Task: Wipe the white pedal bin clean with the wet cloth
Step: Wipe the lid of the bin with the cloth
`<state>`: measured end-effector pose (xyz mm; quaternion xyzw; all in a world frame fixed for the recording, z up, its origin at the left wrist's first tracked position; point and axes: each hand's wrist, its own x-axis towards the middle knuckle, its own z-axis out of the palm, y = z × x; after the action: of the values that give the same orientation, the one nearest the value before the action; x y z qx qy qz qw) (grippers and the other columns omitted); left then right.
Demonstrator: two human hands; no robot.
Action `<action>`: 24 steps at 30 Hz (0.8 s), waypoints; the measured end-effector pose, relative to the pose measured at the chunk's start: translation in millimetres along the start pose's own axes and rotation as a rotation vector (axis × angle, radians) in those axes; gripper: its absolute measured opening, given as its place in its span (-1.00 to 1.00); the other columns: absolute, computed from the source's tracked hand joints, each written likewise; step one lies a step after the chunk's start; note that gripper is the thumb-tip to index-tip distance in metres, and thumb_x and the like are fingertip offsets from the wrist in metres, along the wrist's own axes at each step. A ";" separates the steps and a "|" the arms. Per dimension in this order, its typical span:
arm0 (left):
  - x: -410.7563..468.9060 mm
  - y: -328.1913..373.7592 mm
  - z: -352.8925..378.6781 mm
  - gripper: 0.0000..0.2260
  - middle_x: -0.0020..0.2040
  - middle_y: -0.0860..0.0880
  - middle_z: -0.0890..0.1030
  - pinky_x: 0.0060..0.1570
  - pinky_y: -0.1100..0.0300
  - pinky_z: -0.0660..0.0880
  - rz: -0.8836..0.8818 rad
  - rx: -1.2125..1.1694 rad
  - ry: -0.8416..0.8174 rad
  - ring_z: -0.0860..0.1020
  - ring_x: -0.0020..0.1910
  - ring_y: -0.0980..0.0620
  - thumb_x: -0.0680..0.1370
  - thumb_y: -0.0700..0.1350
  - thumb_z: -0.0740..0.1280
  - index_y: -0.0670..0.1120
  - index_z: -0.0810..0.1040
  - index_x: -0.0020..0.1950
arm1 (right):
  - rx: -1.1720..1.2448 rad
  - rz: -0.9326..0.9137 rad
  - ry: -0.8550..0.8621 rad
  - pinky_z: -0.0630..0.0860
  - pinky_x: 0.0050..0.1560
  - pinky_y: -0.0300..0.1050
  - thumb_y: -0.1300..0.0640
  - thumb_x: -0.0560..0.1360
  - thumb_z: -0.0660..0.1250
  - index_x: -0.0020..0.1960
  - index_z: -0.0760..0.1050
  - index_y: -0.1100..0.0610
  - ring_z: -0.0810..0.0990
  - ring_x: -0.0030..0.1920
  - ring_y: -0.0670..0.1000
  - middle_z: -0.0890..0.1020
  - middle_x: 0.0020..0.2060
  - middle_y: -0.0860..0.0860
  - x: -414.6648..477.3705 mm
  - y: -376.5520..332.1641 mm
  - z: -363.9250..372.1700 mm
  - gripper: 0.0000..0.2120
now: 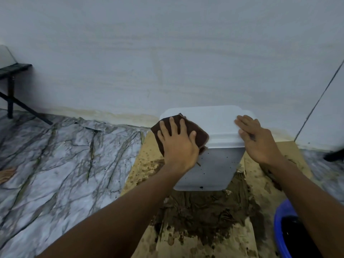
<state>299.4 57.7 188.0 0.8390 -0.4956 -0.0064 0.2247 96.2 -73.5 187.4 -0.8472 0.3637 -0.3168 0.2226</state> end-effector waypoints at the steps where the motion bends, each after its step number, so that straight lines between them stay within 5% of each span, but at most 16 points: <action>1: -7.6 5.6 6.2 -0.43 0.63 -0.22 -0.01 0.52 -0.31 -0.16 0.010 0.051 0.012 -0.17 0.58 -0.35 0.69 0.14 -0.05 -0.10 0.04 0.64 | -0.003 0.000 0.002 -0.05 0.58 -0.08 0.23 0.67 0.17 0.45 0.41 0.19 0.17 0.48 -0.12 0.37 0.48 0.04 -0.9 0.4 -0.6 -0.64; 4: -17.1 14.5 15.9 -0.42 0.62 -0.24 0.02 0.50 -0.35 -0.17 0.146 0.198 0.040 -0.12 0.57 -0.39 0.67 0.13 -0.10 -0.13 0.01 0.64 | -0.006 -0.003 0.003 -0.05 0.58 -0.09 0.23 0.66 0.17 0.45 0.42 0.18 0.18 0.49 -0.11 0.37 0.48 0.03 -0.9 1.1 -0.8 -0.64; 9: 12.7 2.9 7.5 -0.46 0.65 -0.08 0.03 0.57 -0.11 -0.14 0.520 0.245 -0.070 -0.07 0.62 -0.17 0.70 0.15 -0.09 0.02 -0.08 0.65 | 0.005 0.012 0.011 -0.03 0.58 -0.07 0.24 0.66 0.17 0.45 0.42 0.17 0.16 0.49 -0.14 0.37 0.48 0.02 0.0 0.4 0.2 -0.64; 16: 39.5 -8.5 -8.4 -0.40 0.65 -0.06 0.04 0.56 -0.17 -0.19 0.247 0.163 -0.125 -0.07 0.62 -0.14 0.65 0.30 -0.17 0.08 0.02 0.64 | -0.001 -0.007 0.010 -0.06 0.55 -0.14 0.22 0.66 0.17 0.44 0.42 0.18 0.17 0.48 -0.13 0.38 0.47 0.03 2.0 -4.7 4.2 -0.64; 20: 14.7 3.5 -2.4 -0.41 0.65 -0.10 -0.02 0.47 -0.37 -0.22 0.005 0.082 -0.058 -0.17 0.61 -0.21 0.66 0.26 -0.15 0.03 0.02 0.64 | -0.013 -0.013 0.012 -0.06 0.55 -0.15 0.22 0.66 0.17 0.44 0.42 0.17 0.17 0.49 -0.12 0.38 0.48 0.05 0.3 -2.4 3.7 -0.64; 24: -5.6 21.4 5.7 -0.45 0.65 -0.13 -0.03 0.47 -0.41 -0.17 -0.049 0.027 0.004 -0.18 0.60 -0.22 0.69 0.18 -0.07 -0.02 0.02 0.64 | -0.023 0.000 0.004 -0.06 0.56 -0.14 0.22 0.67 0.16 0.45 0.41 0.17 0.16 0.49 -0.13 0.37 0.49 0.03 -2.3 -1.1 1.2 -0.64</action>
<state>277.5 51.6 189.9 0.8537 -0.4746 -0.0033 0.2143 96.4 -70.9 186.3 -0.8492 0.3677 -0.3141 0.2120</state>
